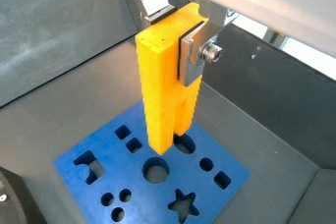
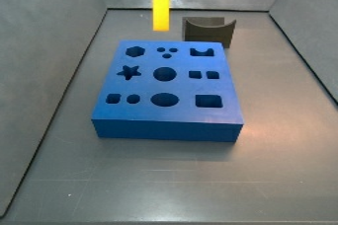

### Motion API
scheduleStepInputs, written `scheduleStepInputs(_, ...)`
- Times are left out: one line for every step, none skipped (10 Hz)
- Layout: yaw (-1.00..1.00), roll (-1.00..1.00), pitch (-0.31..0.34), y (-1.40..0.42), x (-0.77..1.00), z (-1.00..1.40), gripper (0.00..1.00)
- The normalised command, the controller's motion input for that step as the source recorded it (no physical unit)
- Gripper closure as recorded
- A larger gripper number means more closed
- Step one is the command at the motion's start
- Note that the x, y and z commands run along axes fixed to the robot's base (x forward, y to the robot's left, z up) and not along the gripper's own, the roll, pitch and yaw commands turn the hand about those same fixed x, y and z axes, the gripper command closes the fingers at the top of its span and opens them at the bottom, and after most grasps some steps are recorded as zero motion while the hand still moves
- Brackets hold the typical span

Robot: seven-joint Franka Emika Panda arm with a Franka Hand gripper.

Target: Insert the double-square object.

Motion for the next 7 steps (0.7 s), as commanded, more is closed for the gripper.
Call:
scheduleStepInputs(-0.08,0.00,0.000,0.09,0.01,-0.27,1.00)
scheduleStepInputs(-0.18,0.10,-0.127,0.11,-0.02,-0.73,1.00)
scheduleStepInputs(-0.19,0.08,-0.200,0.13,-0.24,-0.75,1.00)
scheduleStepInputs(-0.17,0.02,-0.229,0.11,-0.37,-0.68,1.00)
scheduleStepInputs(-0.36,0.00,-0.197,0.03,-0.09,-0.55,1.00)
scheduleStepInputs(-0.88,-0.07,-0.151,0.04,0.17,-0.38,1.00)
scheduleStepInputs(-0.97,-0.06,-0.147,0.01,0.07,-0.37,1.00)
